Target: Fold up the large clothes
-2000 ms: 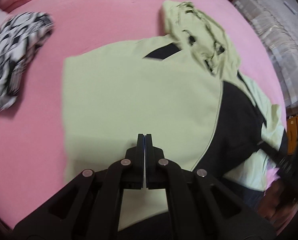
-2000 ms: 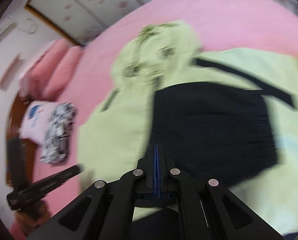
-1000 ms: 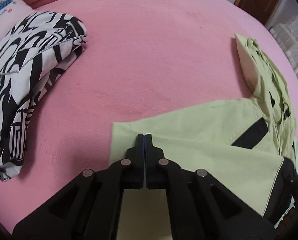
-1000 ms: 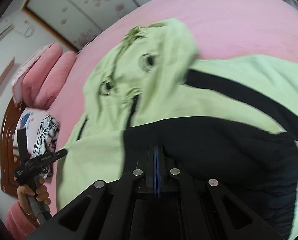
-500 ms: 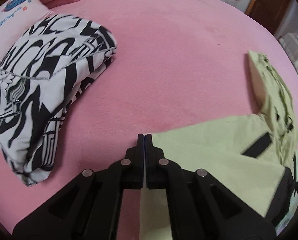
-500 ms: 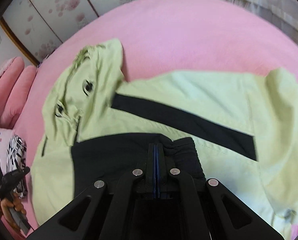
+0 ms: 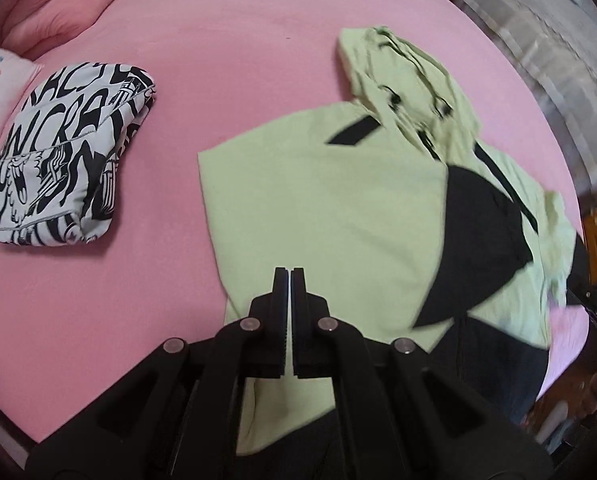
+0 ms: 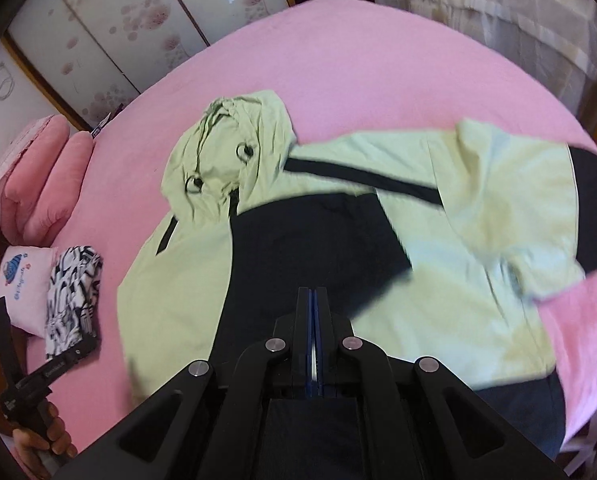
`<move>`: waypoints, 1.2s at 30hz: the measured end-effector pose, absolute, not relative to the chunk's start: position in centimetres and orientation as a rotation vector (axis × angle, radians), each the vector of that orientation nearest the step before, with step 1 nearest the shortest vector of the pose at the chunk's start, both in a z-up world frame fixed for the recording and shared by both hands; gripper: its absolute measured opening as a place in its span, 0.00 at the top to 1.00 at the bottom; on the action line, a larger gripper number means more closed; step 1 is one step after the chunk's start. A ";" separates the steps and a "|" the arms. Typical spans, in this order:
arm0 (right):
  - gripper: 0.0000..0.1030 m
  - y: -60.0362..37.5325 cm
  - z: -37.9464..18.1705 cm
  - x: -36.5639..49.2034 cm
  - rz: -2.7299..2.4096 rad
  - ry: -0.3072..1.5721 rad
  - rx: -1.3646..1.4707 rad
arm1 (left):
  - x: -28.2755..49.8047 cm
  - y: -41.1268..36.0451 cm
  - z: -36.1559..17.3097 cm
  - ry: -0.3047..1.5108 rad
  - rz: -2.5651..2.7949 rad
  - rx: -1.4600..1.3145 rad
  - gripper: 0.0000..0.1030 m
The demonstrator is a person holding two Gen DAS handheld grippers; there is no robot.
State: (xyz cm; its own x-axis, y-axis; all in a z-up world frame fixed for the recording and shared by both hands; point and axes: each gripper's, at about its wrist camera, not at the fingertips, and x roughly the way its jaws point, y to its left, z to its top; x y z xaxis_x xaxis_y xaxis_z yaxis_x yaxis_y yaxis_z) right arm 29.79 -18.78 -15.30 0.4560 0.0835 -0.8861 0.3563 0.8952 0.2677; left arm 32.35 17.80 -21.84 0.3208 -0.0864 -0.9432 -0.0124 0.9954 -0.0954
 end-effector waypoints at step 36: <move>0.22 -42.3 -19.2 11.1 -0.230 1.334 0.986 | 15.8 -15.3 -21.9 1.581 -0.192 0.194 0.33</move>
State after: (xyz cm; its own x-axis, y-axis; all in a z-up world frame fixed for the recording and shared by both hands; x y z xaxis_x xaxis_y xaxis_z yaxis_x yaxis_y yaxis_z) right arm 11.06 -42.34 -19.16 0.2785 0.3811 -0.8816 0.6545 0.5965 0.4646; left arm 15.84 -15.33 -21.91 -0.0186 0.0041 -0.9998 0.2428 0.9701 -0.0006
